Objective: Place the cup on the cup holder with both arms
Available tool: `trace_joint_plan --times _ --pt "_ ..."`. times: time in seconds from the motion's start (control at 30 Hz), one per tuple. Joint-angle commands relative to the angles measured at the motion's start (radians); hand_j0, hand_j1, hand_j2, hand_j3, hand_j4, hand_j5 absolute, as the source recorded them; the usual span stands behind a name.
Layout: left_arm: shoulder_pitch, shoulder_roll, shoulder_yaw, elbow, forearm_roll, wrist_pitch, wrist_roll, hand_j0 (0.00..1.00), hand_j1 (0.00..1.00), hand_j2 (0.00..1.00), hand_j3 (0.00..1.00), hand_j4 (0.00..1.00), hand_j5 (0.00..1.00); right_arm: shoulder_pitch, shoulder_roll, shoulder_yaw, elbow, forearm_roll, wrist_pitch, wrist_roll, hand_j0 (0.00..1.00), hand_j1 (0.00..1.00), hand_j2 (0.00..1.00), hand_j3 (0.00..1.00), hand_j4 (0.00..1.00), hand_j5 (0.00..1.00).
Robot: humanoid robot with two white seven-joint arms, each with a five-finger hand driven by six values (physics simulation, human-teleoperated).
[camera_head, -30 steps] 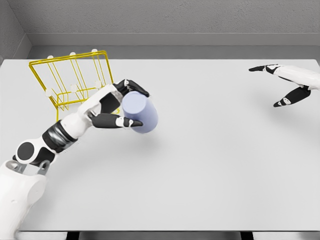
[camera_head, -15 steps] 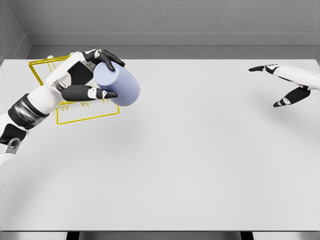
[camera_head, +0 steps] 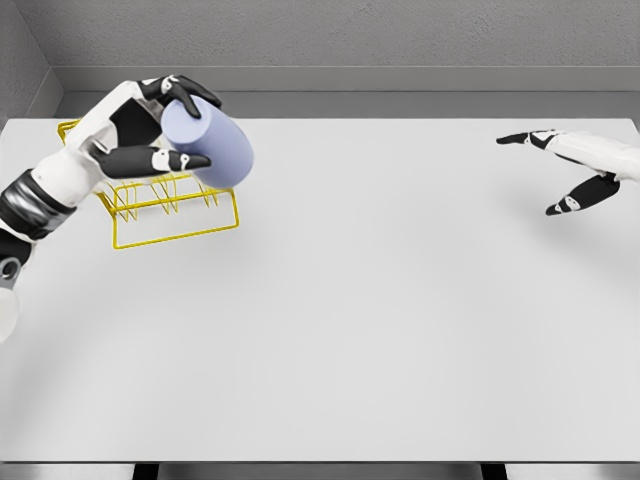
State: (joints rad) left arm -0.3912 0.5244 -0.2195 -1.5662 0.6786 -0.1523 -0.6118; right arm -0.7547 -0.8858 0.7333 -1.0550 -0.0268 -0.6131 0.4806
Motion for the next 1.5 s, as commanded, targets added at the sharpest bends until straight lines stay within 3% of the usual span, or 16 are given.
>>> trace_joint_plan --times 0.0,0.53,1.07,1.1,1.17,1.2,1.23,1.3,1.47 --pt "0.0 0.009 0.006 0.011 0.006 0.003 0.001 0.37 0.37 0.37 0.37 0.37 0.37 0.0 -0.002 0.005 0.0 -0.007 0.002 0.0 1.0 1.0 1.0 1.0 1.0 1.0" --pt "-0.012 0.032 0.04 0.086 -0.011 0.017 0.001 0.37 0.37 0.37 0.37 0.37 0.37 0.0 -0.001 0.008 0.0 -0.007 0.002 0.0 1.0 1.0 1.0 1.0 1.0 1.0" --pt "-0.005 0.019 0.031 0.095 -0.013 0.016 0.001 0.38 0.38 0.38 0.38 0.38 0.38 0.0 0.001 0.009 0.0 -0.007 0.002 0.0 1.0 1.0 1.0 1.0 1.0 1.0" --pt "-0.005 0.019 0.031 0.094 -0.013 0.016 0.001 0.39 0.39 0.39 0.39 0.39 0.39 0.0 0.001 0.009 0.0 -0.007 0.002 0.0 1.0 1.0 1.0 1.0 1.0 1.0" --pt "-0.003 0.02 0.031 0.086 -0.027 0.014 0.001 0.63 0.63 0.63 0.63 0.63 0.63 0.0 0.001 0.009 0.0 -0.007 0.002 0.0 1.0 1.0 1.0 1.0 1.0 1.0" --pt "-0.002 0.02 0.031 0.083 -0.039 0.013 0.001 0.8 0.8 0.8 0.8 0.8 0.8 0.0 0.002 0.009 0.0 -0.007 0.002 0.0 1.0 1.0 1.0 1.0 1.0 1.0" --pt "0.0 0.022 0.031 0.083 -0.039 0.013 0.001 0.88 0.88 0.88 0.88 0.88 0.88 0.0 0.002 0.009 0.0 -0.007 0.002 0.0 1.0 1.0 1.0 1.0 1.0 1.0" --pt "0.002 0.023 0.032 0.081 -0.039 0.013 0.001 0.95 0.95 0.95 0.95 0.95 0.95 0.0 0.004 0.009 0.0 -0.007 0.002 0.0 1.0 1.0 1.0 1.0 1.0 1.0" --pt "0.006 0.026 0.037 0.061 -0.039 0.013 0.001 0.98 0.98 0.98 0.98 0.98 0.98 0.0 0.004 0.009 0.0 -0.007 0.002 0.0 1.0 1.0 1.0 1.0 1.0 1.0"
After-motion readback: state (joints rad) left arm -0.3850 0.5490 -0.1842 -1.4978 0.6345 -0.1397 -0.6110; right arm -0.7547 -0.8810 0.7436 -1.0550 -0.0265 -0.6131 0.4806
